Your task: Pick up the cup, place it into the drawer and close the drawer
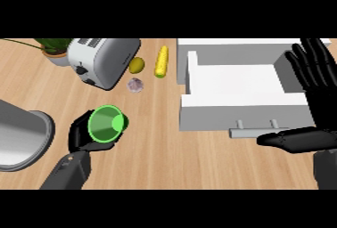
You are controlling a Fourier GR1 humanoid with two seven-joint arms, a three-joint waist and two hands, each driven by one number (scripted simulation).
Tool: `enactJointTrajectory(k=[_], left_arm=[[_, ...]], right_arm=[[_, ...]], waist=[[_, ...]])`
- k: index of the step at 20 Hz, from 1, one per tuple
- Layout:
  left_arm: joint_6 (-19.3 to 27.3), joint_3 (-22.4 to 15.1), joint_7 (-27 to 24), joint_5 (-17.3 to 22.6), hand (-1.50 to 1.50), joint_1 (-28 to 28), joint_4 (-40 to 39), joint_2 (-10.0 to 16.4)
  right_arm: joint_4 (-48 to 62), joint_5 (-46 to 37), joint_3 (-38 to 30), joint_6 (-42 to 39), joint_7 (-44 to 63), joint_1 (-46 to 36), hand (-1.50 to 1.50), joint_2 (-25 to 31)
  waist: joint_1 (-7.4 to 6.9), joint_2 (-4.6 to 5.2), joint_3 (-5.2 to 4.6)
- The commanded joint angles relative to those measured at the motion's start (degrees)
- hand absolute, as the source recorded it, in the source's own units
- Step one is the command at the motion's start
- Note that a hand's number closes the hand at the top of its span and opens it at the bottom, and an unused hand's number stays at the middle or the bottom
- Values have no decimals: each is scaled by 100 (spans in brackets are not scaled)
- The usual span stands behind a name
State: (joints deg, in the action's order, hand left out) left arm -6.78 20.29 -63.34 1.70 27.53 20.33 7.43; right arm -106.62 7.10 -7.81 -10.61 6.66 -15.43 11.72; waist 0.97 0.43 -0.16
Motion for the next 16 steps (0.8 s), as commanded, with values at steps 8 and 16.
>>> enactJointTrajectory(k=[8,16], left_arm=[[-208,-443,504,45,150,841,1198,-375],[65,-1017,2369,87,150,1530,2555,-671]], right_arm=[[-69,-39,-64,-34,14,264,-150,44],[-263,-53,-42,4,111,256,-150,29]], waist=[[-117,-81,23],[-119,-82,19]])
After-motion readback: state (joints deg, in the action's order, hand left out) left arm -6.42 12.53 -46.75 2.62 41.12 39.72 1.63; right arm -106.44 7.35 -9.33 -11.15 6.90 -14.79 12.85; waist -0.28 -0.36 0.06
